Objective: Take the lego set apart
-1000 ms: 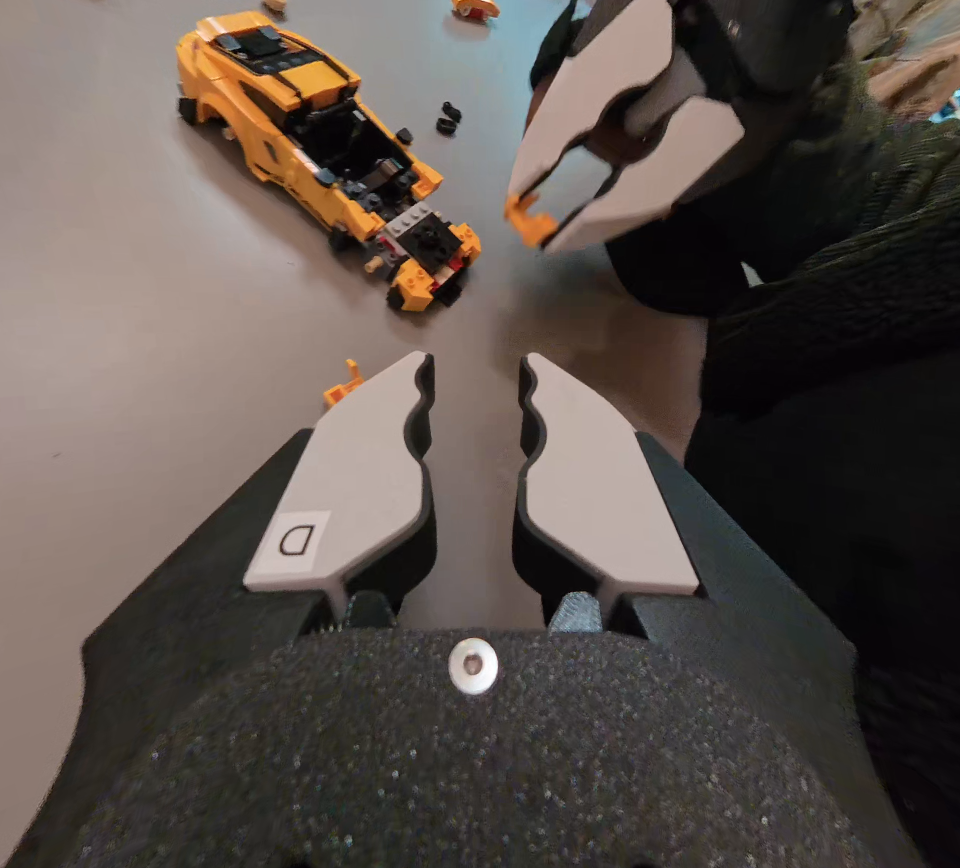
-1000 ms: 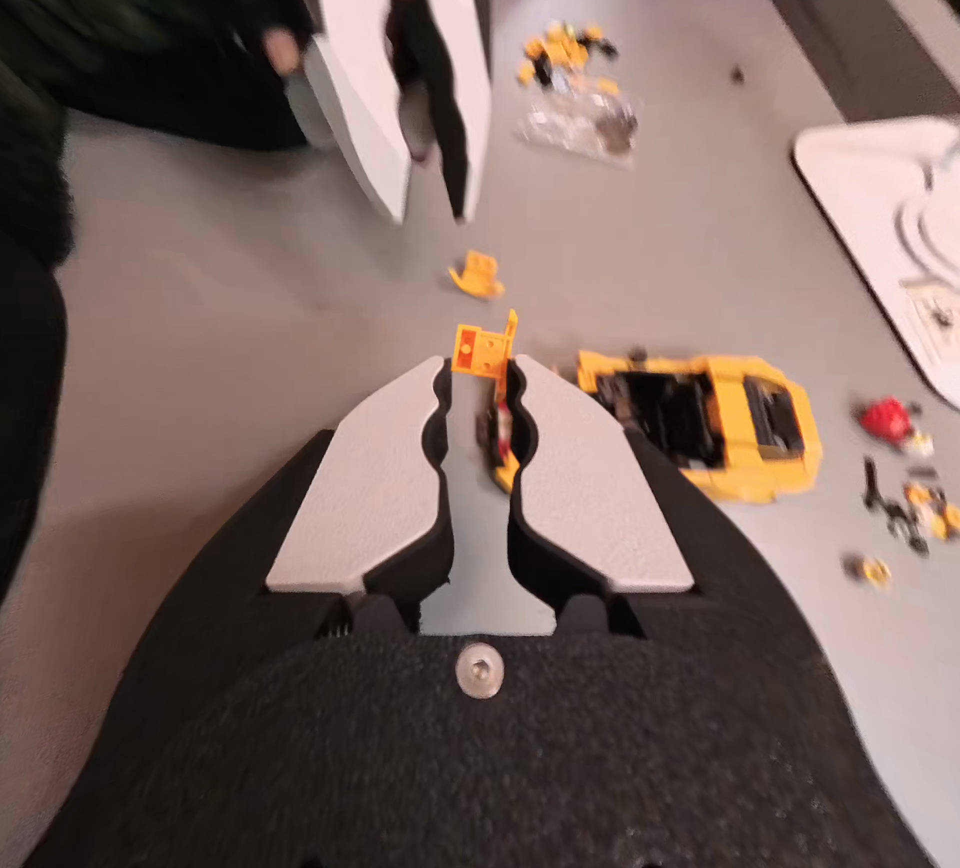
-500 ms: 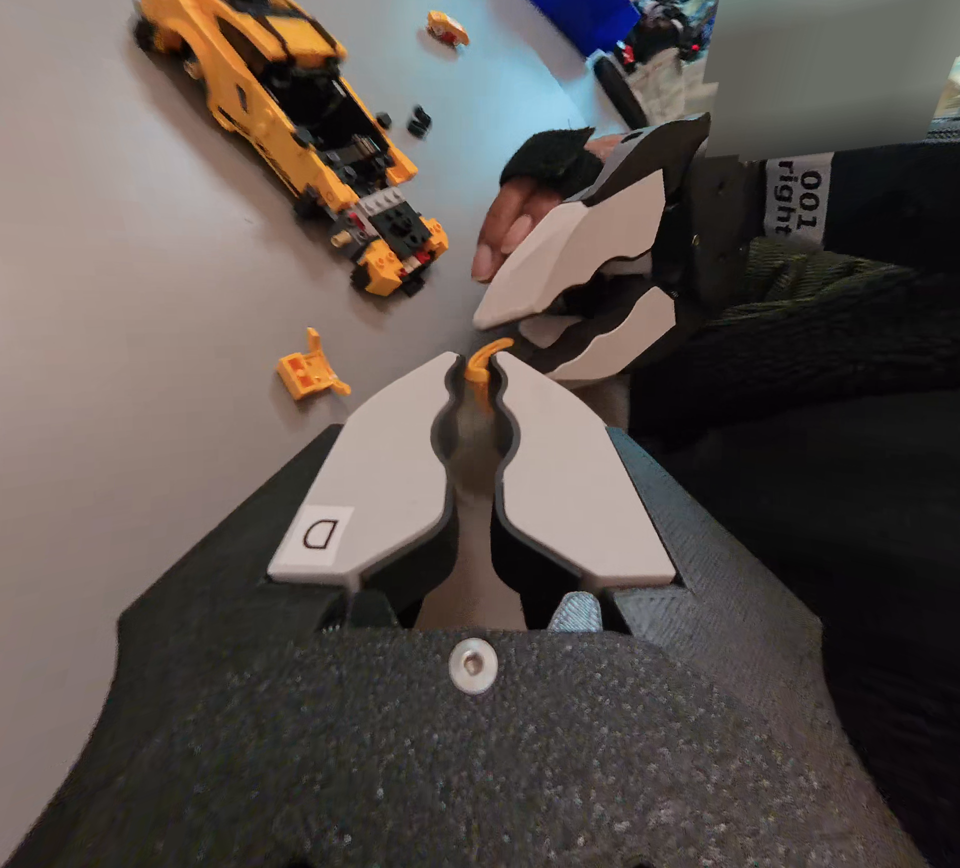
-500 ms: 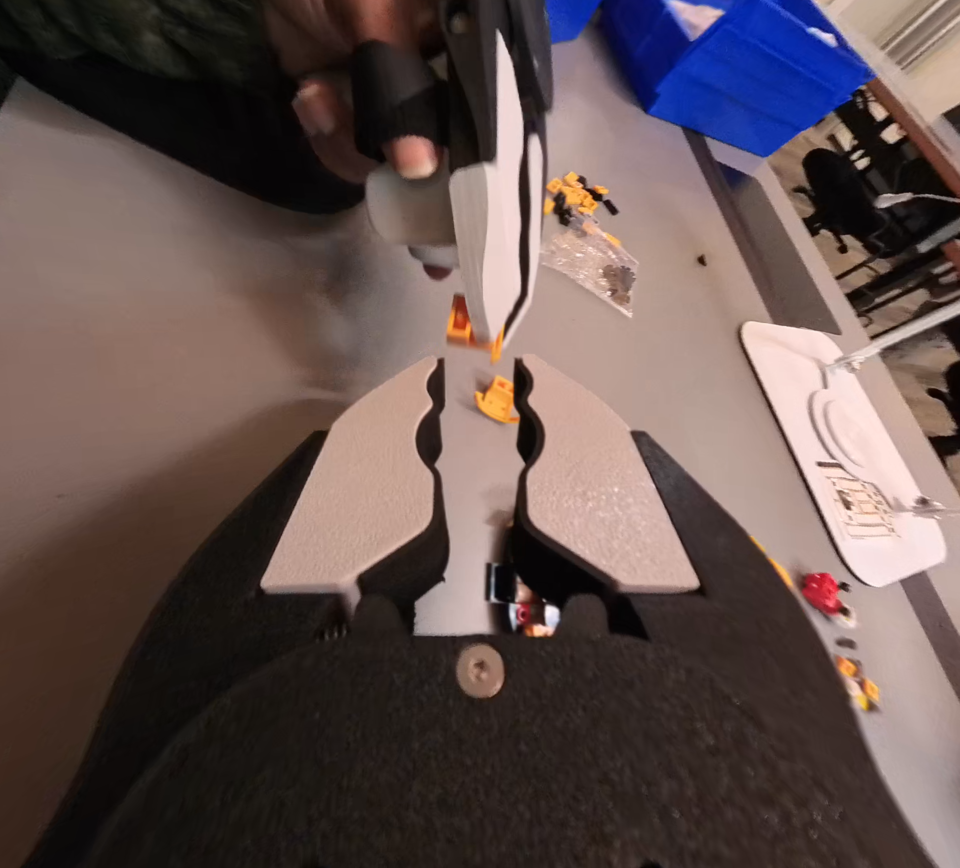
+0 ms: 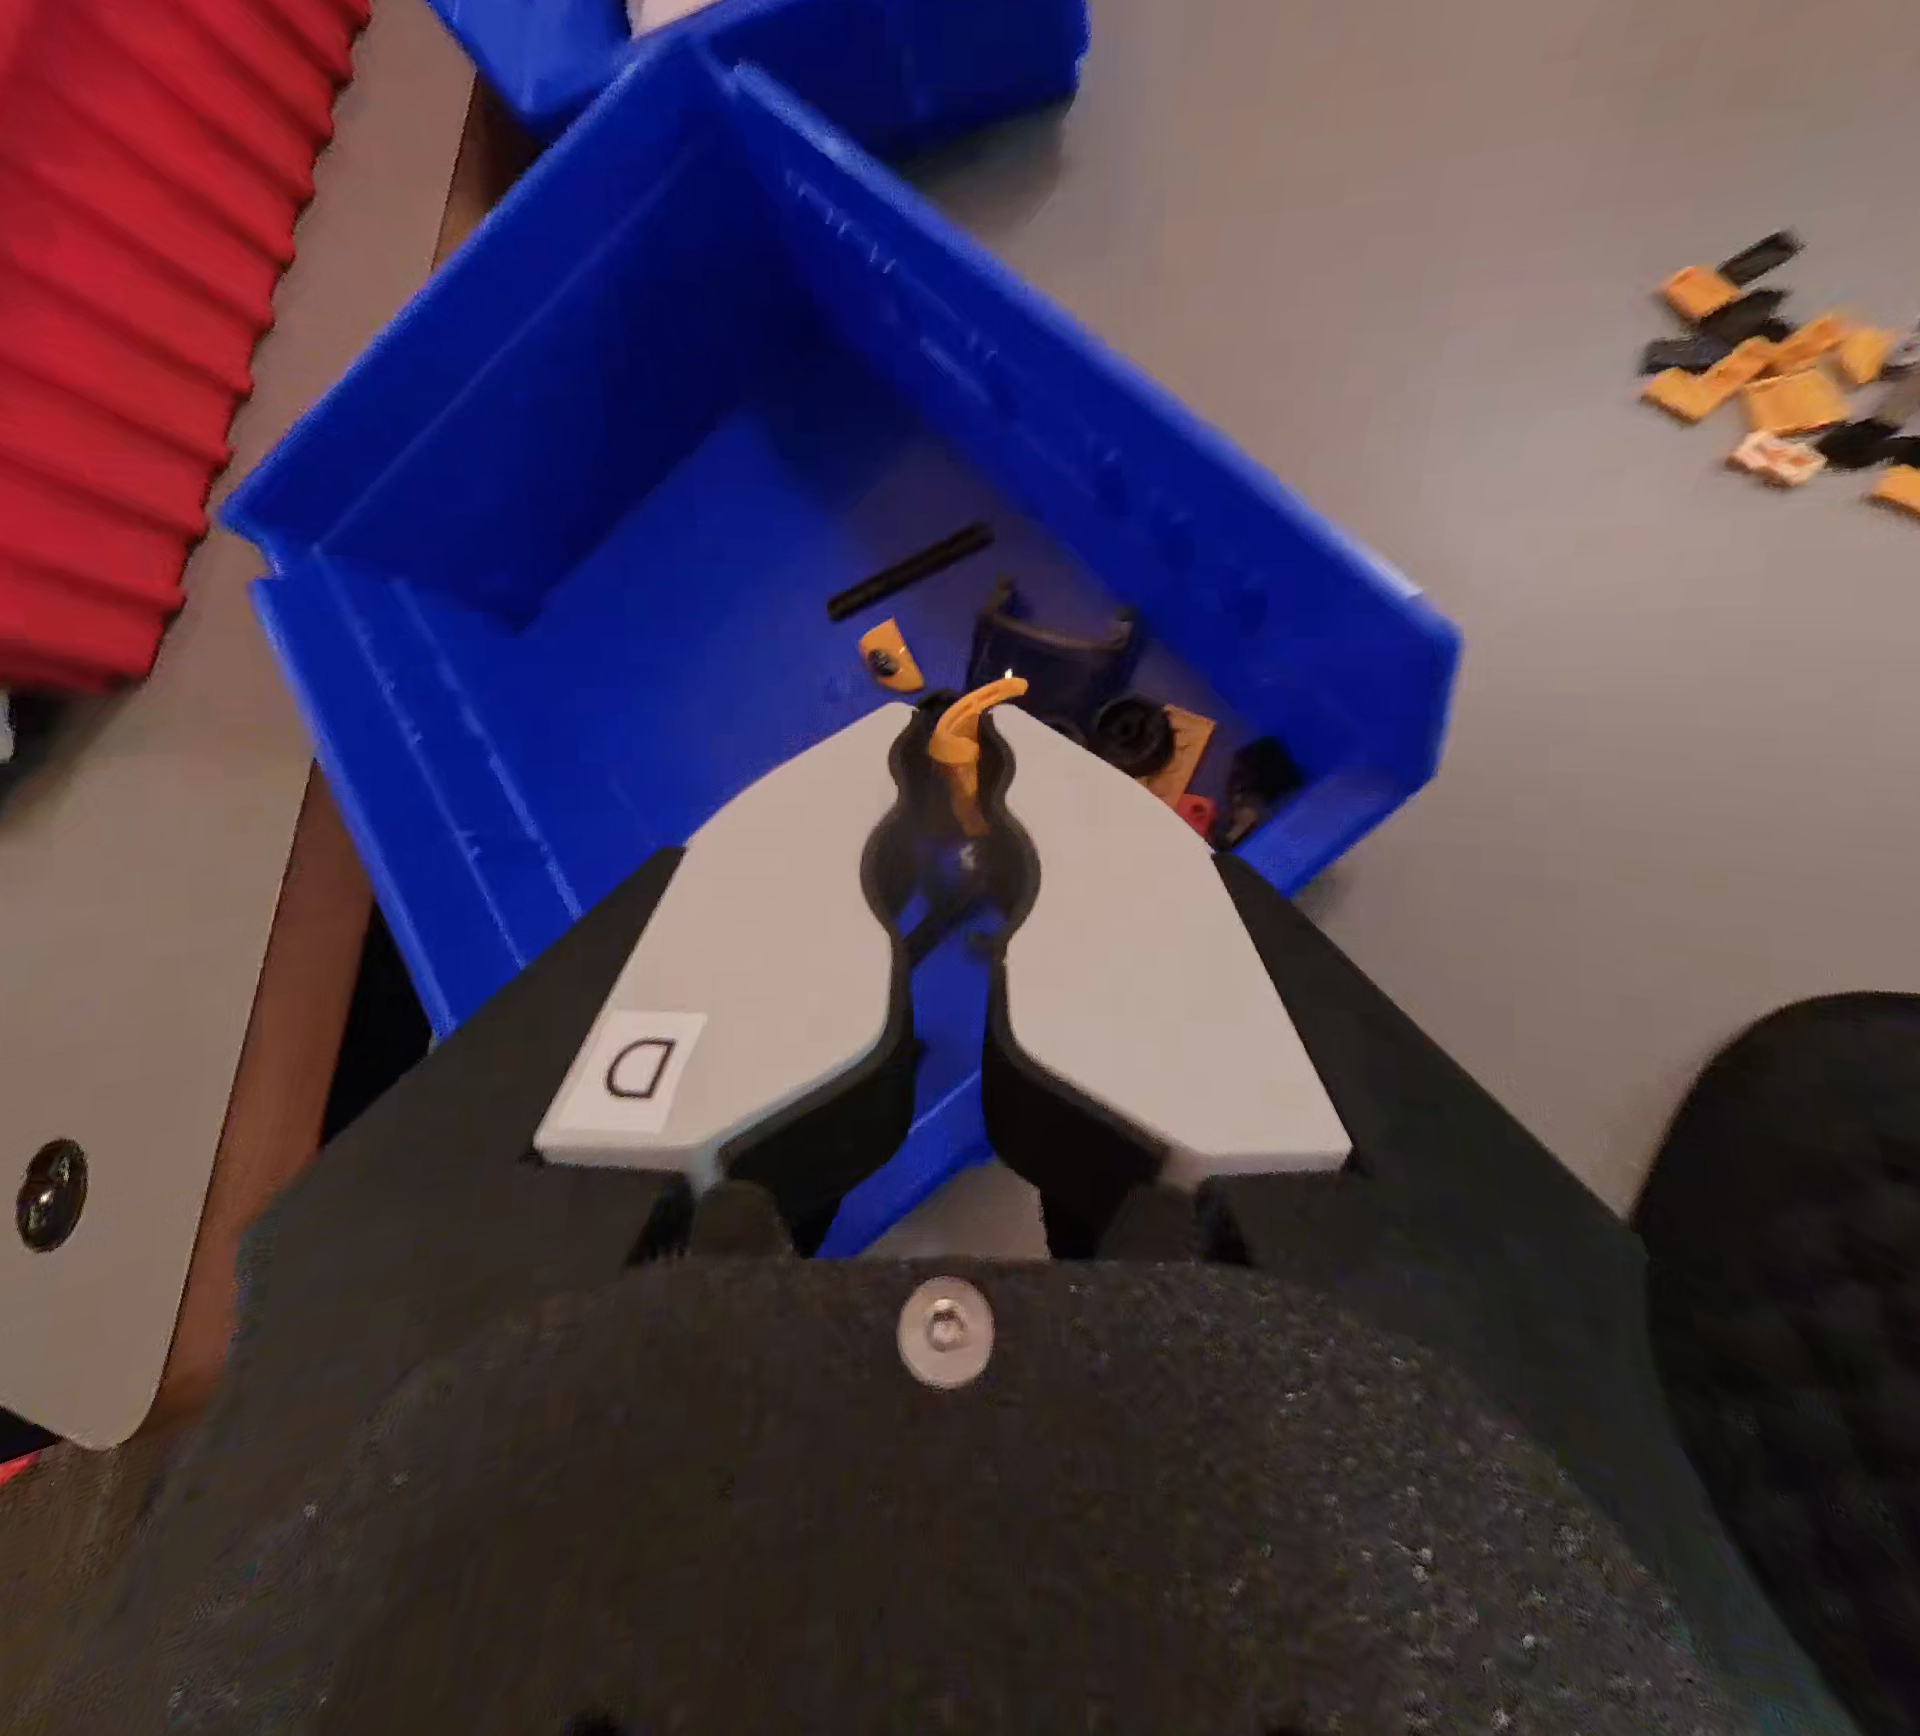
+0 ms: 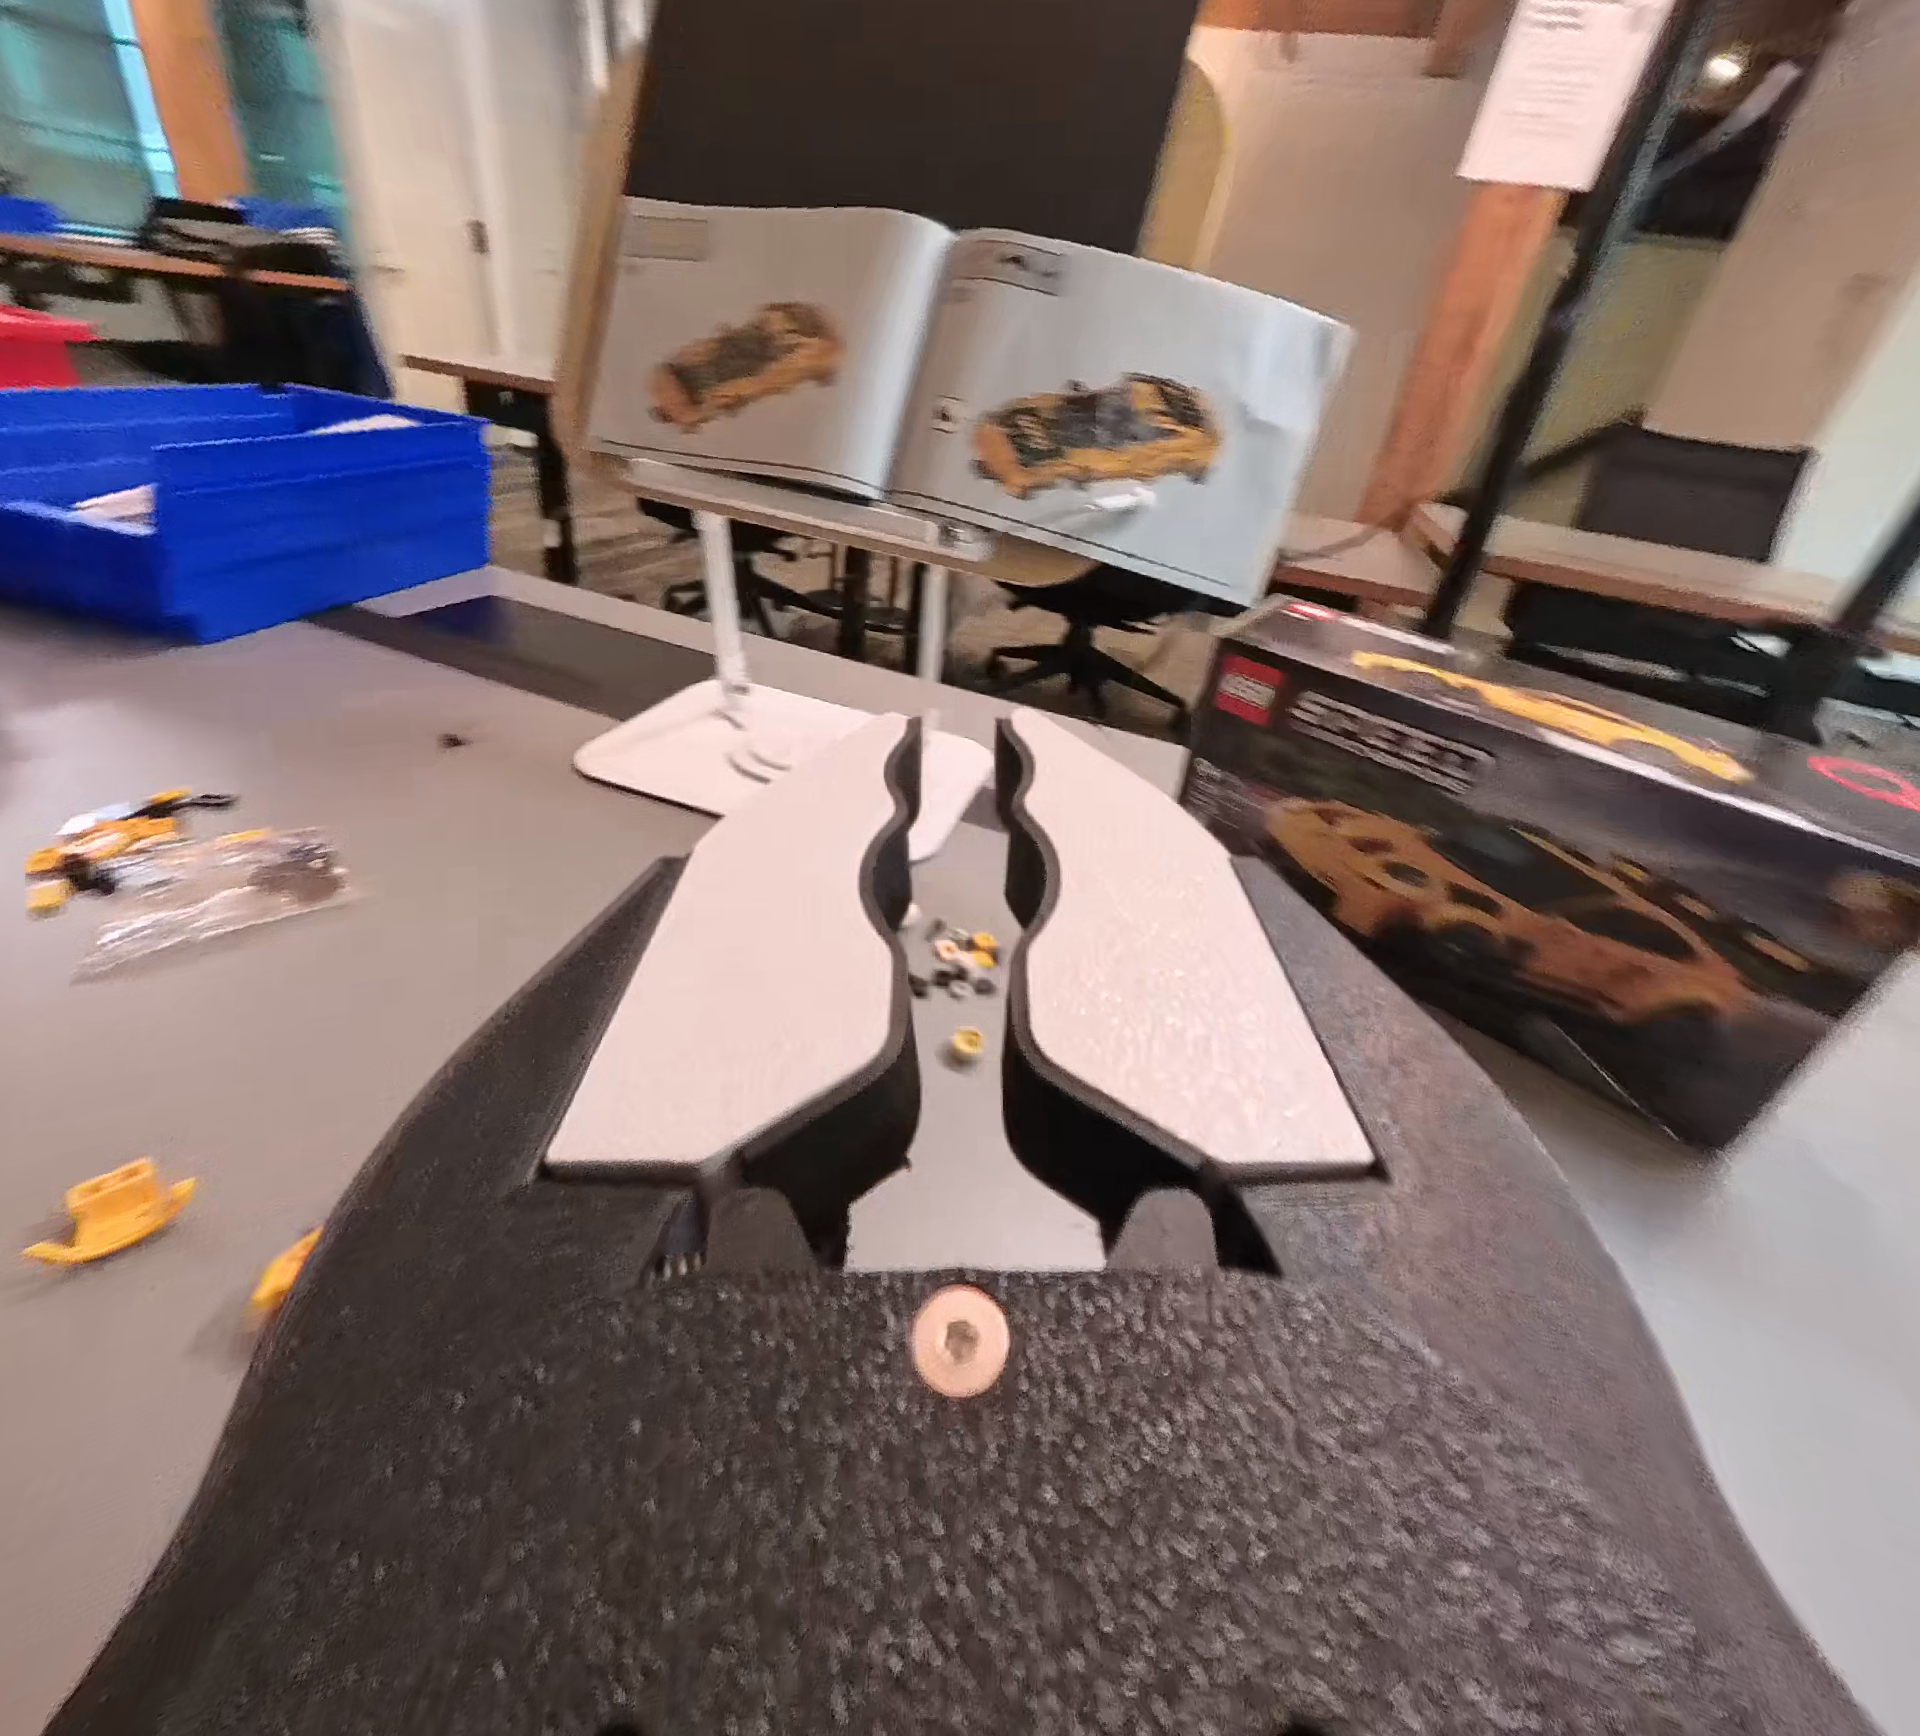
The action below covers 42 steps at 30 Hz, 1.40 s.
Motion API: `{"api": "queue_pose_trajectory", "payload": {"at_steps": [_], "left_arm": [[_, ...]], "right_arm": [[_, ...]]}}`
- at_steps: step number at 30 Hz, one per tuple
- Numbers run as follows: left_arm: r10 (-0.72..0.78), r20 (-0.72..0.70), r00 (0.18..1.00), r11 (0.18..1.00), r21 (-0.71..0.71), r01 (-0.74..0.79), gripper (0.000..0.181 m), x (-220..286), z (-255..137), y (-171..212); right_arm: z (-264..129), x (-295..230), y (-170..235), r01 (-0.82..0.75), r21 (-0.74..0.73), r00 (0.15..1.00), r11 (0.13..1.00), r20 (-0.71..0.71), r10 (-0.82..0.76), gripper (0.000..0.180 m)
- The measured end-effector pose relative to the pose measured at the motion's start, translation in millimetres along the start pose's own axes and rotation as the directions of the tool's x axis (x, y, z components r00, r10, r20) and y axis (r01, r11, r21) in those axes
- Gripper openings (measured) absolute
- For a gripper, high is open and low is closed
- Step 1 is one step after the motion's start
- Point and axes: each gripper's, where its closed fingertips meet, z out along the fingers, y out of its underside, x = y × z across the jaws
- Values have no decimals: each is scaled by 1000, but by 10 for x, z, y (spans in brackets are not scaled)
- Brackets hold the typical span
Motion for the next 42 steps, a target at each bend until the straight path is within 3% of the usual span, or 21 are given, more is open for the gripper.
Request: {"api": "queue_pose_trajectory", "payload": {"at_steps": [3,7,10,12,14,18,23,25,28,31,33,36,39,42], "left_arm": [[-34,10,999,999,-21,34,25,-34,89,96],[-22,-1,1000,999,25,22,32,118,67,-26],[67,-207,976,987,159,-34,28,751,-114,-336],[186,-437,880,968,236,-87,25,1497,-291,-475],[278,-629,726,955,264,-136,29,2266,-430,-458],[366,-793,487,923,244,-297,34,3433,-441,-130],[381,-816,435,893,202,-402,34,3993,-238,54],[369,-825,428,902,208,-377,20,4064,-248,24],[440,-781,444,876,263,-406,9,3958,-280,-3],[419,-718,555,904,272,-330,8,3507,-341,-216],[361,-615,701,932,271,-243,8,2922,-320,-430],[247,-339,908,956,236,-172,8,1759,-187,-554],[123,-130,984,988,110,-109,9,830,-10,-339],[43,-17,999,998,39,-42,17,342,188,-108]], "right_arm": [[-93,297,90,-36,-35,995,999,-96,33,6],[-203,496,171,-67,-51,986,996,-156,58,3],[-241,567,208,-61,-50,982,997,-181,51,2],[-238,599,232,-62,-45,980,997,-194,52,2],[-228,619,260,-72,-45,978,996,-200,62,2],[-258,674,281,-81,-44,972,996,-225,69,2],[-294,721,295,-102,-34,969,994,-231,92,2],[-290,721,317,-111,-37,970,993,-223,100,1],[-281,720,345,-120,-44,972,992,-211,108,1],[-292,741,360,-118,-48,971,992,-215,106,1],[-297,780,369,-122,-48,969,991,-224,109,1],[-276,828,444,-136,-76,967,988,-225,115,2],[-267,848,495,-131,-96,968,987,-227,107,1],[-277,849,485,-113,-96,968,989,-234,88,1]]}}
